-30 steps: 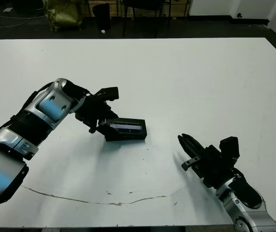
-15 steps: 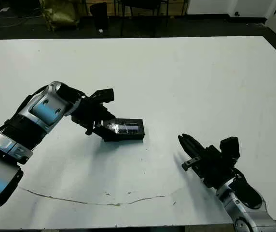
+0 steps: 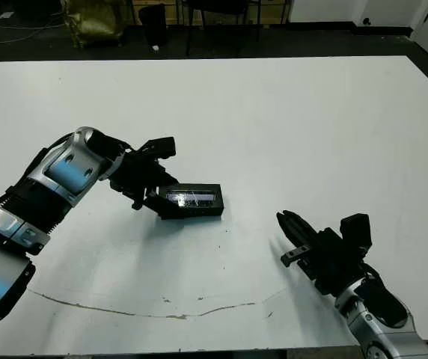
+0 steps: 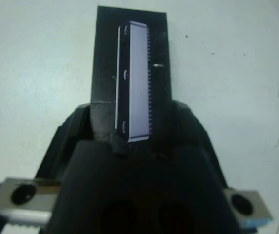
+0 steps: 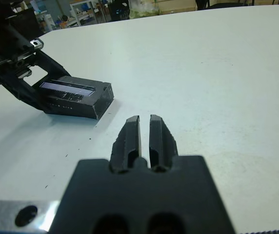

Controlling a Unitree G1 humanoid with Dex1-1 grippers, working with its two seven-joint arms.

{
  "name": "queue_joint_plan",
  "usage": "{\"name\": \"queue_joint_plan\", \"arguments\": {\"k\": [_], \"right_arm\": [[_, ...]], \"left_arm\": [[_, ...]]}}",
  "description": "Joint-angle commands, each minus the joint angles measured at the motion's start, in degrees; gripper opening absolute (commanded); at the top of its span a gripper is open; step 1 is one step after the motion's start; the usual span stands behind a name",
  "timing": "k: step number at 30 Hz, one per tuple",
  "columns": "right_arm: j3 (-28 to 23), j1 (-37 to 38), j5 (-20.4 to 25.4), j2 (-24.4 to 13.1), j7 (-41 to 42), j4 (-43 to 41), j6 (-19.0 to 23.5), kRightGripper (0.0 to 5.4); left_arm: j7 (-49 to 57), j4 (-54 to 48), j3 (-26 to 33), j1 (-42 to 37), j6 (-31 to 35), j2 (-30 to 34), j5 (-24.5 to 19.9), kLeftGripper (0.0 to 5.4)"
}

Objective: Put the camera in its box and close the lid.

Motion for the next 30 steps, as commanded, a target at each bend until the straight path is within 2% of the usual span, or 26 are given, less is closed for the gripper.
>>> {"name": "queue_joint_plan", "arguments": {"k": [1, 10, 15, 21, 26, 30], "right_arm": [[-0.62, 0.56, 0.02, -0.82, -0.07, -0.09, 1.17, 0.00], [-0.76, 1.03, -0.72, -1.88, -1.27, -1.91, 2.73, 0.00], [-1.30, 0.90, 1.06, -1.51, -0.92, -1.73, 3.61, 0.00], [-1.27, 0.90, 0.92, -1.79, -1.32, -1.57, 3.89, 0.00], [-1.34, 0.85, 0.66, -1.93, -0.74, -1.02, 3.24, 0.00], [-1.49, 0.97, 0.69, -2.20, -1.08, -1.83, 3.87, 0.00]], "left_arm": [[-1.20, 1.87, -1.81, 4.82, 2.19, 2.94, 1.45, 2.46], [-1.02, 2.04, -1.53, 8.05, 0.00, 3.31, 0.92, 2.46], [-0.48, 1.87, -1.62, 9.46, 0.71, 3.24, 0.80, 2.46], [0.82, 1.94, -1.04, 11.47, 0.34, 3.09, 0.32, 2.46], [1.86, 3.24, -0.50, 13.59, -4.03, 2.72, 0.16, 2.46], [2.72, 4.92, -0.79, 14.54, -5.06, 1.67, 0.51, 2.46]]}}
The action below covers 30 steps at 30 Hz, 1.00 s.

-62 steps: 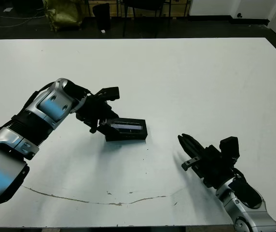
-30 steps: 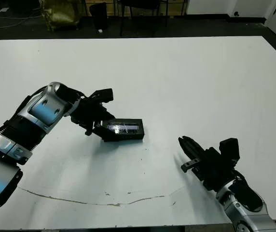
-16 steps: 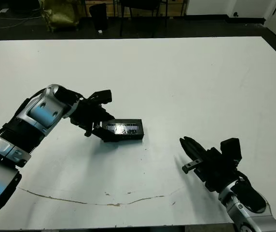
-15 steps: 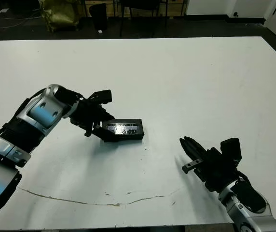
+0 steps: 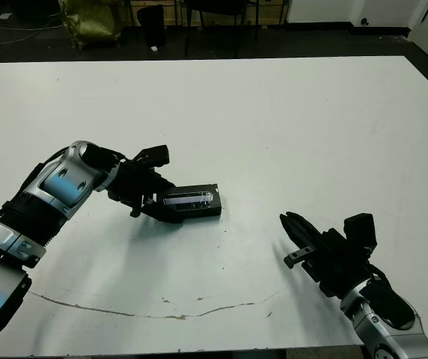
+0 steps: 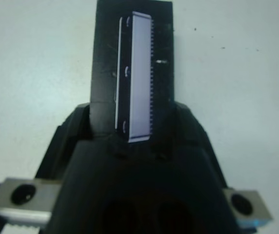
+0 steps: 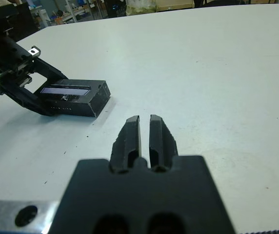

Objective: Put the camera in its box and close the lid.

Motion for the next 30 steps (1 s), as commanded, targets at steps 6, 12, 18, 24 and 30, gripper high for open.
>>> {"name": "queue_joint_plan", "arguments": {"k": [6, 12, 18, 24, 30], "right_arm": [[-0.31, 0.85, -0.76, -0.94, -0.04, -0.33, 0.70, 0.00], [-0.07, 0.91, -1.04, -0.70, -0.10, -0.70, 0.71, 0.00], [-0.33, 1.10, -0.45, -0.44, -0.32, -0.94, 1.49, 0.00], [-0.28, 1.16, -1.04, -0.78, -0.36, -1.24, 1.29, 0.00], [-0.51, 0.87, -0.66, -0.81, 0.10, -0.72, 1.32, 0.00]], "left_arm": [[-0.27, 3.82, -3.91, 8.12, 1.04, 0.97, 2.56, 2.46], [-2.92, 4.90, -7.44, 6.52, -9.02, 2.70, 5.96, 3.56], [-5.68, 7.88, -9.53, 6.84, -14.25, 4.00, 6.80, 4.98], [-7.46, 8.53, -8.91, 8.58, -18.11, 7.05, 6.69, 5.38], [-7.84, 9.45, -6.79, 10.80, -15.48, 11.27, 5.03, 5.38]]}}
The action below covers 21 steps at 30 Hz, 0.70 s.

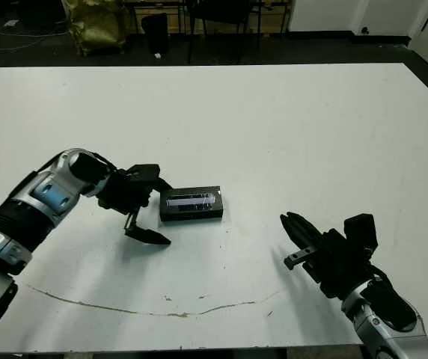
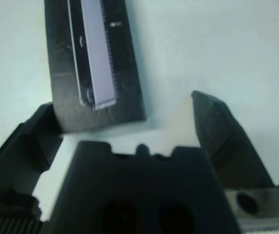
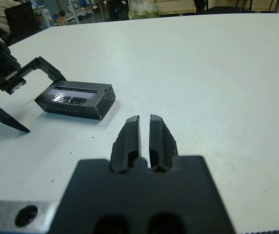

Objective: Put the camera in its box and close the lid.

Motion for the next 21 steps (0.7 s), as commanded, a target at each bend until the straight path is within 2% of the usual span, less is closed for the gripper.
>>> {"name": "queue_joint_plan", "arguments": {"k": [1, 6, 12, 15, 18, 21], "right_arm": [[-0.50, 0.35, 0.26, -0.60, 0.39, 0.82, 0.85, 0.00], [-0.45, -0.04, -0.01, -0.96, -0.29, 0.22, 1.84, 0.00], [-0.36, -0.82, 0.15, -0.79, 0.92, 1.69, 0.67, 0.00], [-0.47, -1.15, 0.76, -0.42, 1.15, 1.95, 0.83, 0.00], [-0.56, -1.18, 0.86, -0.58, 1.53, 2.06, 0.56, 0.00], [-0.95, -1.01, 0.64, -1.12, 1.55, 1.51, 0.65, 0.00]], "left_arm": [[-2.40, 4.96, -2.36, 10.27, 6.29, 5.45, 3.84, 5.38], [-1.74, 5.19, -0.26, 13.81, 1.83, 10.26, 2.78, 5.38], [-1.97, 5.20, 1.25, 16.05, -0.51, 14.30, 2.27, 5.38], [-1.41, 4.88, 3.81, 16.61, 0.74, 15.47, 0.54, 5.38], [1.57, 0.33, 9.80, 16.69, 4.88, 16.67, -3.68, 5.38], [10.81, -13.06, 21.67, 20.93, 12.52, 16.42, -11.25, 5.38]]}}
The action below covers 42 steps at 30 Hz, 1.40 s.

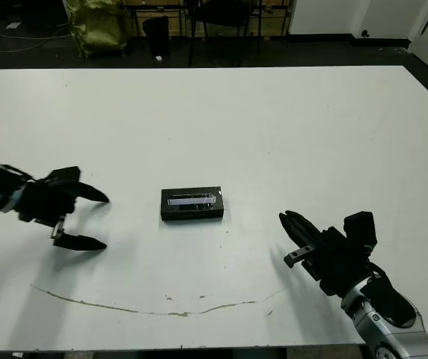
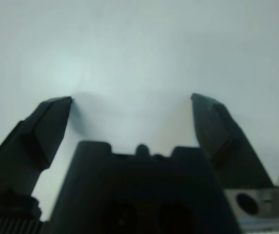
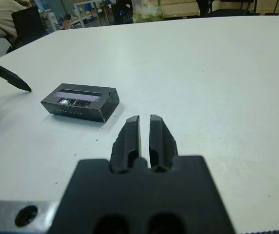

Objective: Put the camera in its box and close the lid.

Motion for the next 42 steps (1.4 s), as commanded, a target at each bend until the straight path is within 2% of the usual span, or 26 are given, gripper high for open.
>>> {"name": "queue_joint_plan", "arguments": {"k": [1, 3, 5, 8, 11, 14, 24, 30, 39, 42], "right_arm": [[-0.58, 0.18, -0.52, -1.24, -0.05, -0.19, 0.74, 0.00], [-0.66, 0.26, -1.12, -1.54, -0.35, -0.53, 0.70, 0.00], [-0.66, 0.15, -1.21, -1.62, -0.50, -0.64, 0.93, 0.00], [-0.34, -0.09, -1.42, -1.25, -1.22, -0.84, 1.62, 0.00], [-0.01, -0.77, -1.02, -0.31, -0.72, 0.81, 0.88, 0.00], [0.08, -1.20, -0.27, 0.67, -0.19, 2.19, 0.06, 0.00], [0.06, -1.40, -0.08, 1.33, 0.29, 3.89, -0.93, 0.00], [0.13, -1.49, 0.55, 2.24, 2.49, 6.56, -3.94, 0.00], [0.53, -1.03, 0.19, 3.01, 2.32, 6.49, -4.74, 0.00], [0.47, -0.91, 0.76, 3.13, 2.78, 6.64, -4.82, 0.00]], "left_arm": [[11.18, -13.20, 10.37, 7.80, 10.14, -0.99, -5.34, 5.38], [20.50, -24.90, 16.90, 11.55, 16.47, -4.81, -9.34, 5.18], [29.52, -35.64, 20.72, 14.81, 19.94, -9.45, -11.32, 4.77], [38.54, -48.45, 21.35, 18.13, 22.68, -14.22, -11.88, 4.03], [44.85, -58.24, 18.35, 19.83, 25.57, -17.85, -11.47, 3.29], [50.23, -63.37, 14.37, 20.76, 26.42, -22.07, -10.36, 2.58], [67.83, -68.23, 2.73, 23.23, 32.21, -35.45, -4.63, 0.11], [71.82, -61.56, -2.09, 22.91, 30.66, -40.03, -0.73, 0.03], [75.56, -48.46, -5.22, 20.65, 25.60, -46.17, 4.65, 0.03], [76.10, -45.36, -5.46, 20.48, 26.11, -46.77, 6.37, 0.03]]}}
